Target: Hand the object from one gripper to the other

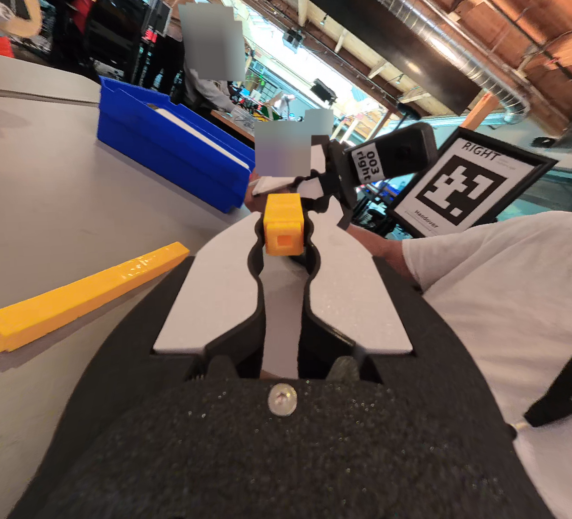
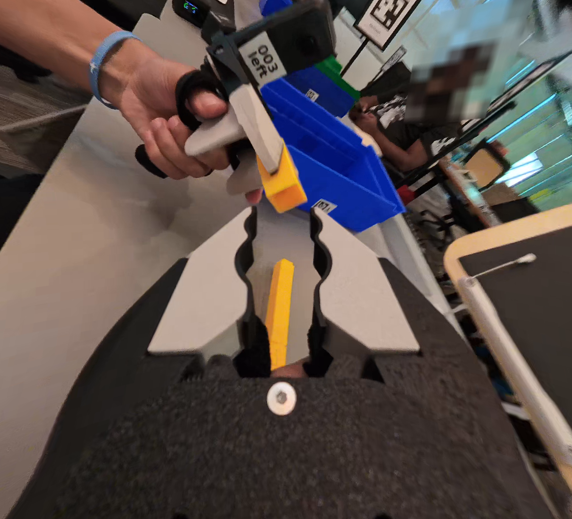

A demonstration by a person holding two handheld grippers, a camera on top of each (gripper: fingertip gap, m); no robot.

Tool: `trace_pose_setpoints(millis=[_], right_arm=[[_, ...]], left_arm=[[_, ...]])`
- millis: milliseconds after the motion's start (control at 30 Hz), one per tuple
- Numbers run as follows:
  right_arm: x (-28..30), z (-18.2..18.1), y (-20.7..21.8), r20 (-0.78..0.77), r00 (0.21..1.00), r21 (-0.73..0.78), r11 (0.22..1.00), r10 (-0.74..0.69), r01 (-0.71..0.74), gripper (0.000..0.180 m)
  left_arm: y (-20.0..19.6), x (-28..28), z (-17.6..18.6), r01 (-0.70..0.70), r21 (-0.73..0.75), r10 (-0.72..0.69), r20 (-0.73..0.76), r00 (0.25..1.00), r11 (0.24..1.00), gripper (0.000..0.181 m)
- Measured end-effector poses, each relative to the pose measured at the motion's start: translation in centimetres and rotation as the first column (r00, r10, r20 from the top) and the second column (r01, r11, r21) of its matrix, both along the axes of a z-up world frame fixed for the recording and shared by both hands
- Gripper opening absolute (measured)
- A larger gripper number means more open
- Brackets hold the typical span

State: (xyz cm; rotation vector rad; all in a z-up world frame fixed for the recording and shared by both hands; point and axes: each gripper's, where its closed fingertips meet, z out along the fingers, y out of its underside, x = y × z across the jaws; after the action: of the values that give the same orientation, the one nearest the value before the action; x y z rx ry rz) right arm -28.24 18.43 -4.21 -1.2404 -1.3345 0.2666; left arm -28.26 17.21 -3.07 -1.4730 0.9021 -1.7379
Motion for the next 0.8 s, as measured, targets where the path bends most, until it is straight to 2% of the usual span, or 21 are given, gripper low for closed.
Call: trace_pose_setpoints(millis=[33, 133, 200, 233, 300, 367, 433, 467, 533, 633, 700, 800], right_arm=[[0.6, -0.3, 0.5, -0.009, 1.000, -0.052, 0.999, -0.010, 0.009, 0.040], [2.0, -1.4, 1.5, -0.065, 0.998, -0.240, 0.971, -0.011, -0.005, 0.042], [2.1, -2.0, 1.9, -0.162, 0.986, -0.409, 0.912, -0.027, -0.042, 0.043], [2.0, -2.4, 1.9, -0.217, 0.976, -0.523, 0.847, -0.028, -0.092, 0.043], [1.7, -2.8, 1.3, -0.338, 0.941, -0.718, 0.654, -0.027, -0.239, 0.047], [1.5, -2.6, 1.2, -0.449, 0.890, -0.819, 0.437, -0.084, -0.372, 0.047], [1.3, -2.4, 0.9, -0.513, 0.849, -0.846, 0.244, -0.128, -0.474, 0.049], [1.1, -2.3, 0.5, -0.535, 0.834, -0.842, 0.158, -0.135, -0.515, 0.050], [0.9, -1.5, -0.3, -0.591, 0.795, -0.805, 0.039, -0.135, -0.592, 0.050], [0.3, -1.1, -1.1, -0.618, 0.774, -0.776, -0.048, -0.137, -0.629, 0.047], [0.0, -1.2, -1.4, -0.627, 0.769, -0.769, -0.061, -0.126, -0.637, 0.027], [-0.2, -1.6, -1.0, -0.622, 0.769, -0.769, -0.068, -0.149, -0.636, 0.021]], left_arm=[[0.3, -0.2, 0.0, -0.015, 0.015, 0.015, -0.005, 1.000, 1.000, 0.022], [1.6, -1.0, -0.8, -0.081, 0.084, 0.086, -0.058, 0.995, 0.993, 0.022], [2.1, -1.3, -0.8, -0.116, 0.110, 0.122, -0.047, 0.991, 0.987, 0.022], [2.4, -1.4, -0.8, -0.149, 0.158, 0.158, -0.043, 0.987, 0.976, 0.022], [2.7, -1.3, -1.2, -0.215, 0.365, 0.256, -0.068, 0.964, 0.906, 0.022], [2.6, -0.9, -2.0, -0.231, 0.610, 0.357, -0.091, 0.930, 0.758, 0.022], [1.9, -0.3, -2.0, -0.214, 0.768, 0.402, -0.061, 0.914, 0.603, 0.022], [1.5, 0.0, -1.9, -0.212, 0.803, 0.405, -0.039, 0.914, 0.556, 0.022], [0.7, 0.5, -1.5, -0.216, 0.825, 0.385, -0.003, 0.923, 0.523, 0.022], [0.2, 1.1, -2.0, -0.186, 0.847, 0.380, -0.021, 0.925, 0.498, 0.022], [0.1, 1.3, -2.6, -0.166, 0.854, 0.382, -0.041, 0.923, 0.493, 0.022], [0.4, 1.4, -3.0, -0.162, 0.847, 0.392, -0.059, 0.918, 0.507, 0.022]])
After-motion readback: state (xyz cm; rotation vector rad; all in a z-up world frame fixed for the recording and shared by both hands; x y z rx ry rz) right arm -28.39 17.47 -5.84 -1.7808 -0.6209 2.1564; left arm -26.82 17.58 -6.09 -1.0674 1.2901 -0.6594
